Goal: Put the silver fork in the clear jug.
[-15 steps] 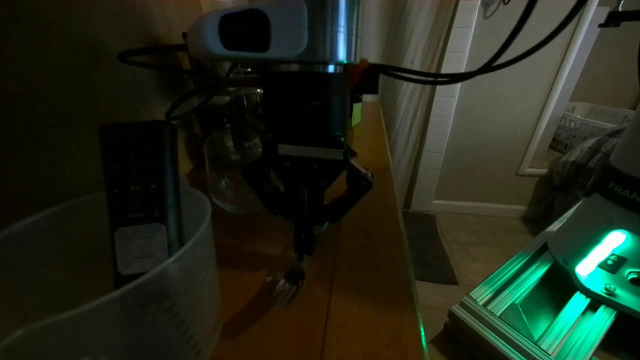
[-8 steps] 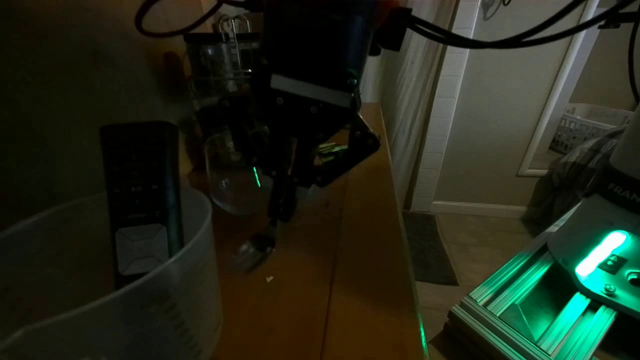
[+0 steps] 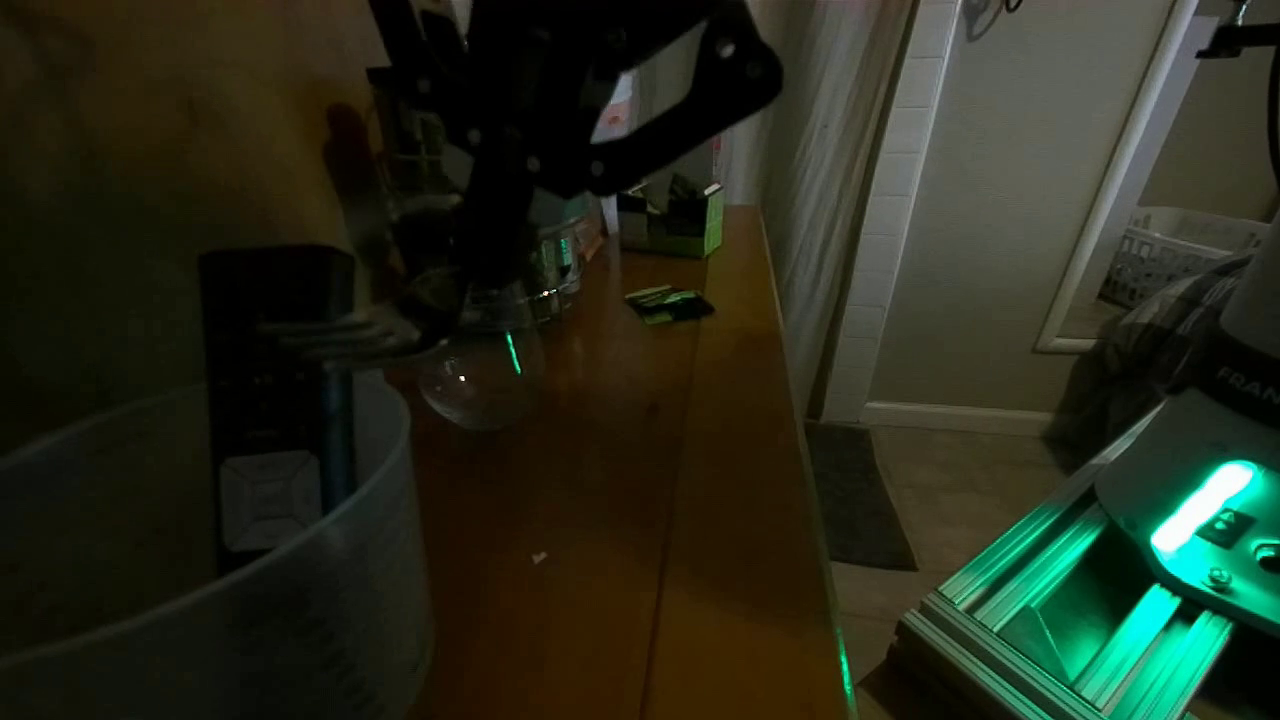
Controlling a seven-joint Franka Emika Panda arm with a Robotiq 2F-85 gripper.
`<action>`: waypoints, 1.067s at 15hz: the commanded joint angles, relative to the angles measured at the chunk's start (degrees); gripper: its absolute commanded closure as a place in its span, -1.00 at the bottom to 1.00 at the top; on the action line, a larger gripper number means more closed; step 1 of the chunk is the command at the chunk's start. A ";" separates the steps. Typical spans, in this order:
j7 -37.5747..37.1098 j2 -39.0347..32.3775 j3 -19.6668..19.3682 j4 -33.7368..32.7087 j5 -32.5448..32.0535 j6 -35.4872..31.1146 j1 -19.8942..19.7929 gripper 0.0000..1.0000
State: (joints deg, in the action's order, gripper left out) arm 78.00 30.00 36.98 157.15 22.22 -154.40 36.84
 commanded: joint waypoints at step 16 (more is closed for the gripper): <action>27.20 -2.15 -23.56 -3.27 17.39 -12.42 24.07 0.97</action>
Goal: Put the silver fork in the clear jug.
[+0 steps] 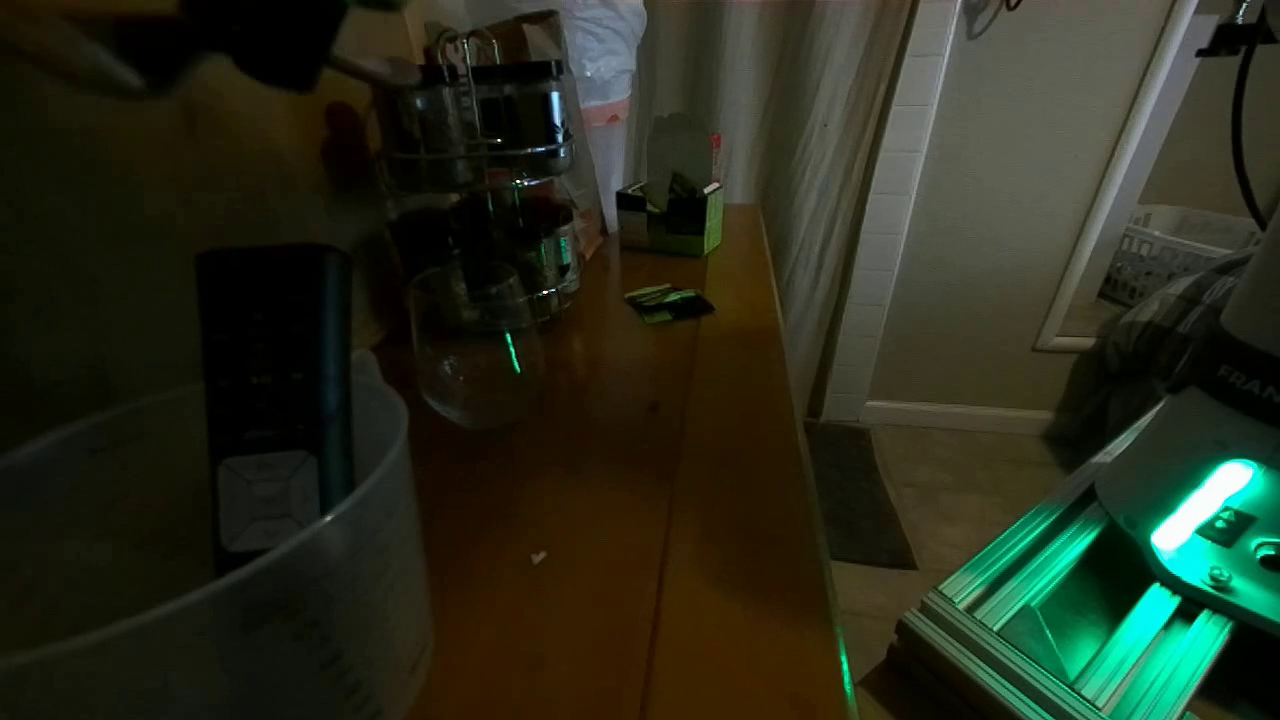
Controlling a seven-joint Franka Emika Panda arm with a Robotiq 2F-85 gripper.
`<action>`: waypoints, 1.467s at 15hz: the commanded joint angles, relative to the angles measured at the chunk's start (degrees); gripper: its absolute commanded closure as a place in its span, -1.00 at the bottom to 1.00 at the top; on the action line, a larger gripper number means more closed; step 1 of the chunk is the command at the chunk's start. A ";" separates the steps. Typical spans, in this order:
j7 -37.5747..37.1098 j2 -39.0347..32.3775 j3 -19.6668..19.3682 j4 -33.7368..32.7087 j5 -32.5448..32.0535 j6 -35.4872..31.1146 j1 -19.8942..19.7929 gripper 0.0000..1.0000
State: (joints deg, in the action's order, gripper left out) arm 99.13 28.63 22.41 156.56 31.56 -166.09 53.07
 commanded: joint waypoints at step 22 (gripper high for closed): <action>45.85 -7.02 -46.19 -11.78 65.36 14.74 37.46 0.97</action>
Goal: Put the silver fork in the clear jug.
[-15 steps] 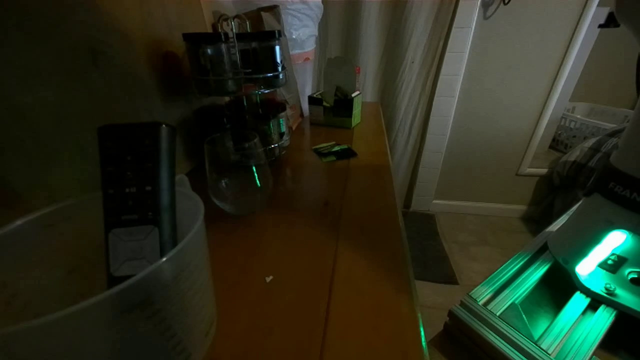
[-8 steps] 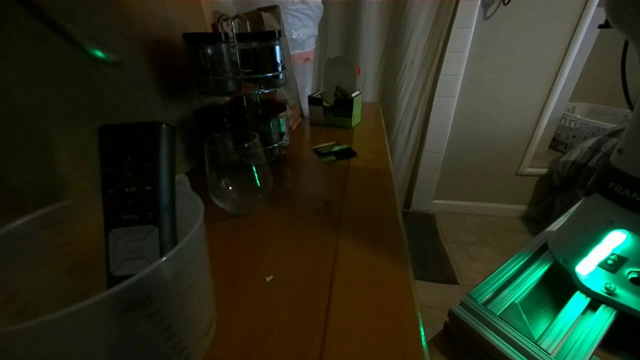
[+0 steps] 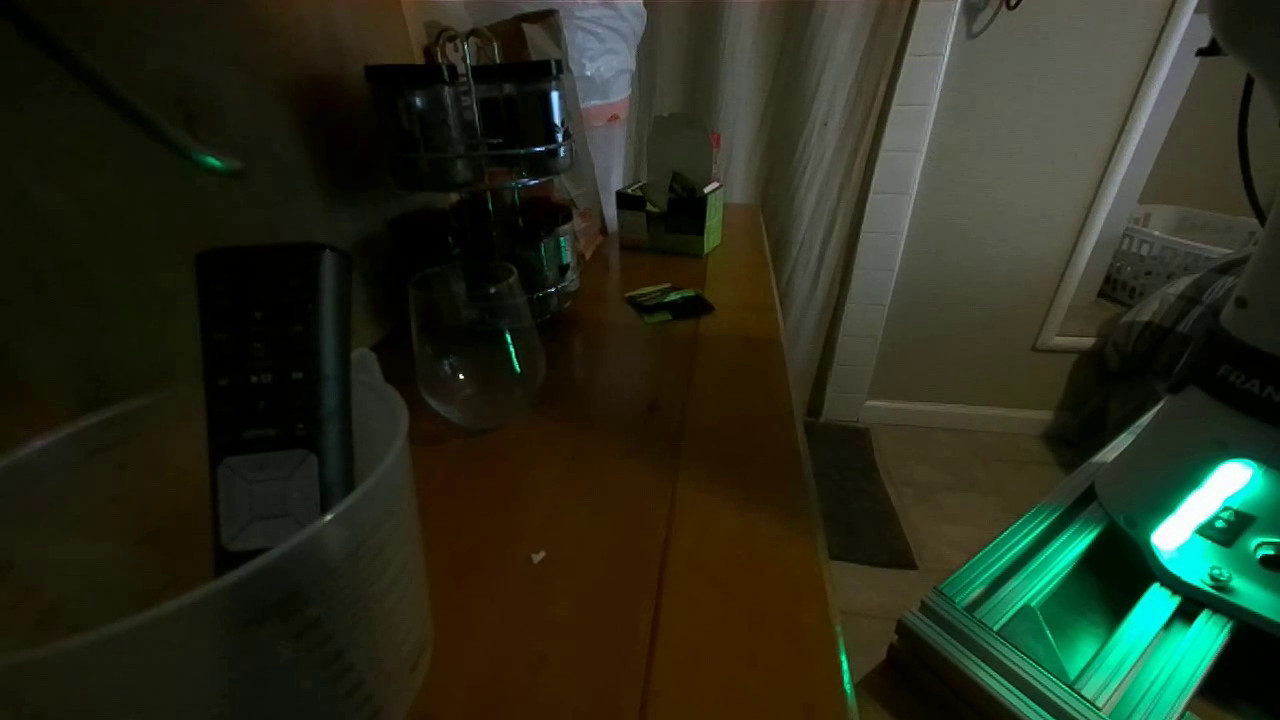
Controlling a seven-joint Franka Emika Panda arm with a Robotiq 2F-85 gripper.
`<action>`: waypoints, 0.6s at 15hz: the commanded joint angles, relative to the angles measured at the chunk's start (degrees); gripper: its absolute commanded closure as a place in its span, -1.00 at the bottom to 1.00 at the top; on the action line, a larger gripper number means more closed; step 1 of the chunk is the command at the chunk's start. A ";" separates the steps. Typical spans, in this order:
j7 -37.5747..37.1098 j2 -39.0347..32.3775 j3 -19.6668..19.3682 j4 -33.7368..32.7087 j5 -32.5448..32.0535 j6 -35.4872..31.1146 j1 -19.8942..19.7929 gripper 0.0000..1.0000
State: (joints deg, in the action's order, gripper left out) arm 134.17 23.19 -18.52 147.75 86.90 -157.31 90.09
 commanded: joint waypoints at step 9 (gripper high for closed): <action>8.25 -21.00 13.11 -7.80 16.81 31.13 -21.94 0.97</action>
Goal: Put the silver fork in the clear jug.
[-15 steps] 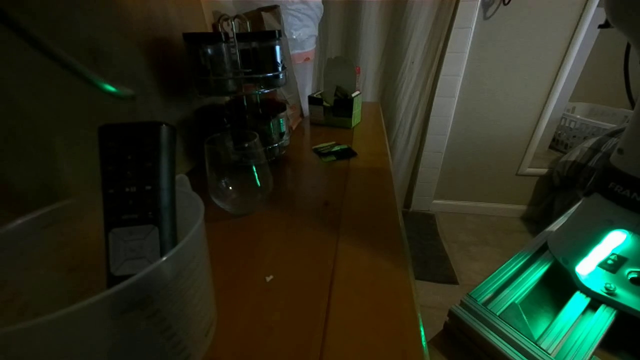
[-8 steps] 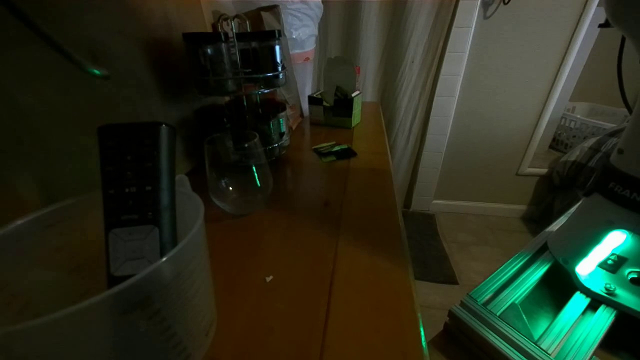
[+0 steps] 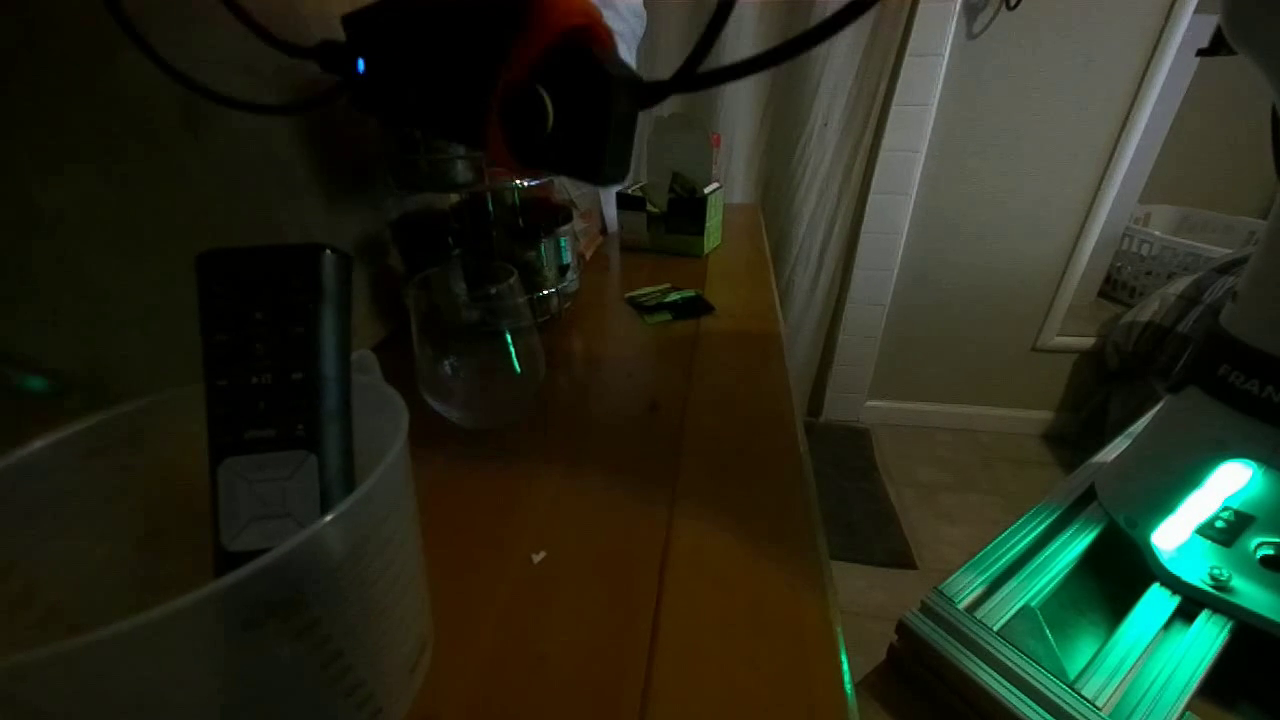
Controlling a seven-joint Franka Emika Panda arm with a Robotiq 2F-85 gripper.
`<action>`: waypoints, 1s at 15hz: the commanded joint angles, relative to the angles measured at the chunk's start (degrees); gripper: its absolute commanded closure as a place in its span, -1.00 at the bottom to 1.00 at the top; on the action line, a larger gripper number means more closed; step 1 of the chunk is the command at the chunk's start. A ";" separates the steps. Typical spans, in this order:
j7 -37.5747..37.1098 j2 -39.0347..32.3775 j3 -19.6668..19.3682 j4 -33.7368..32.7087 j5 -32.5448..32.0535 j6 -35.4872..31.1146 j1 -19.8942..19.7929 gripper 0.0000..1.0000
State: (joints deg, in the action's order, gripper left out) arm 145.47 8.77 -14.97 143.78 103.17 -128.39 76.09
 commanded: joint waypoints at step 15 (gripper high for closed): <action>-10.34 -8.35 32.93 -5.36 -1.69 -0.93 -30.06 0.33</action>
State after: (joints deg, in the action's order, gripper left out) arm 138.18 -1.01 15.13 137.81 102.64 -129.19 48.77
